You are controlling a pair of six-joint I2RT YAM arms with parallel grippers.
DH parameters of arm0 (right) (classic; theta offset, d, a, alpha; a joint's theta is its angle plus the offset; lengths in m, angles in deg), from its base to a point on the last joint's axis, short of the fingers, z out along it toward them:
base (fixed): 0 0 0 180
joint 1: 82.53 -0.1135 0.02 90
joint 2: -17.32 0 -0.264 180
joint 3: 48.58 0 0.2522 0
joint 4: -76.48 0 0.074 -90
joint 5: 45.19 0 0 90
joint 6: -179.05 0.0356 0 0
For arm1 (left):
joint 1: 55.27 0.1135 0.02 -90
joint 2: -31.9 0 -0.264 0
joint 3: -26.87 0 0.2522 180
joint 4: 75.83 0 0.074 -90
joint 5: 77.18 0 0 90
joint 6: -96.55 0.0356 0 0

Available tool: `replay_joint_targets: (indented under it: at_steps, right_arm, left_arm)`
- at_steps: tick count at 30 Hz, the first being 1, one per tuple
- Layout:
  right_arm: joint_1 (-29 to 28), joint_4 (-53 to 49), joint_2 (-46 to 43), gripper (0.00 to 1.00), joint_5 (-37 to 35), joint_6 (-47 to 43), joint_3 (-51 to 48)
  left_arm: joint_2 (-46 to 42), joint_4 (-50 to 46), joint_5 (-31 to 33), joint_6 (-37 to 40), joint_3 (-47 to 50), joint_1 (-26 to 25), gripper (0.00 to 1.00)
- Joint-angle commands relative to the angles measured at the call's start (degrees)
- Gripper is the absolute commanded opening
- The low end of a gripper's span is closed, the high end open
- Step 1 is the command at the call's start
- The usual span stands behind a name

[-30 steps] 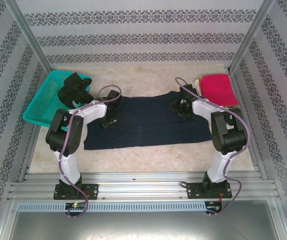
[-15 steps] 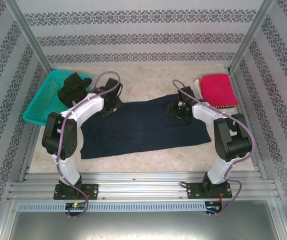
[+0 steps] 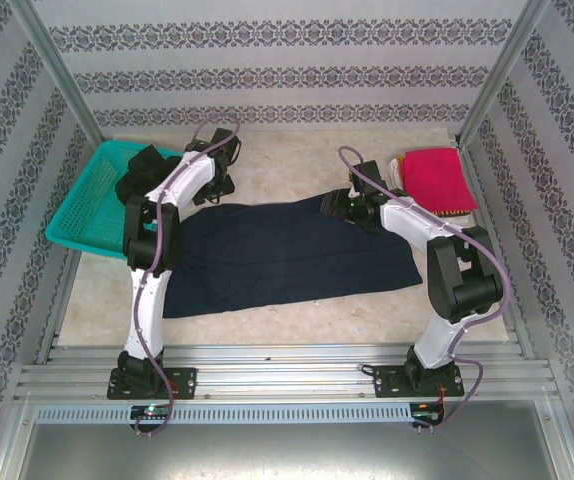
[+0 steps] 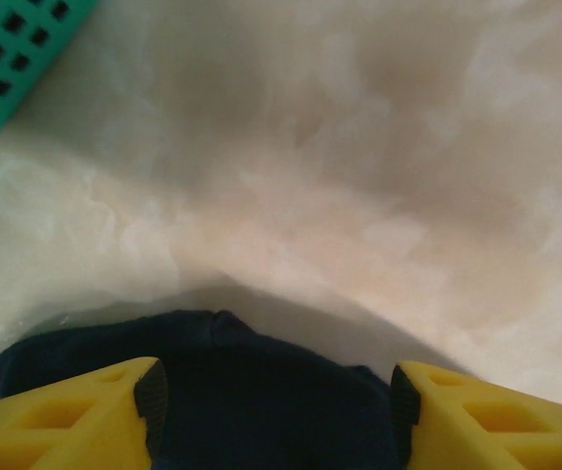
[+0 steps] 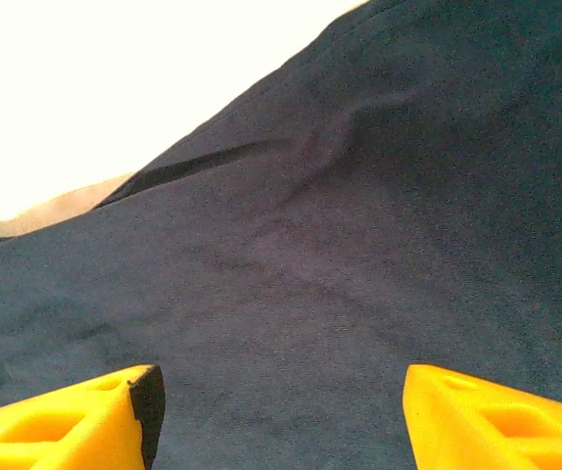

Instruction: Fold and stack the t-shirts

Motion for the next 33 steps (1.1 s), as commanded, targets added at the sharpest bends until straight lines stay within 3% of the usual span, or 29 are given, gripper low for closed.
replay_joint_targets:
  at_steps: [1, 10, 15, 33]
  right_arm:
    - [0.5, 0.2, 1.0, 0.66, 0.0, -0.7, -1.2]
    - [0.7, 0.0, 2.0, 0.66, 0.3, -0.7, -0.3]
    - [0.8, 0.0, 2.0, 0.66, 0.5, -0.7, 0.0]
    - [0.9, 0.5, 1.3, 0.66, 0.1, -0.6, -0.7]
  left_arm:
    - [5.9, -8.4, -4.7, 6.5, -7.2, -0.1, 0.53]
    - [3.3, -5.2, -11.8, 7.0, -1.7, -0.1, 0.29]
    - [0.6, -1.8, -15.5, 6.2, 1.7, 0.0, 0.00]
    - [-12.2, 12.1, -7.6, 7.7, 4.8, 0.2, 0.00]
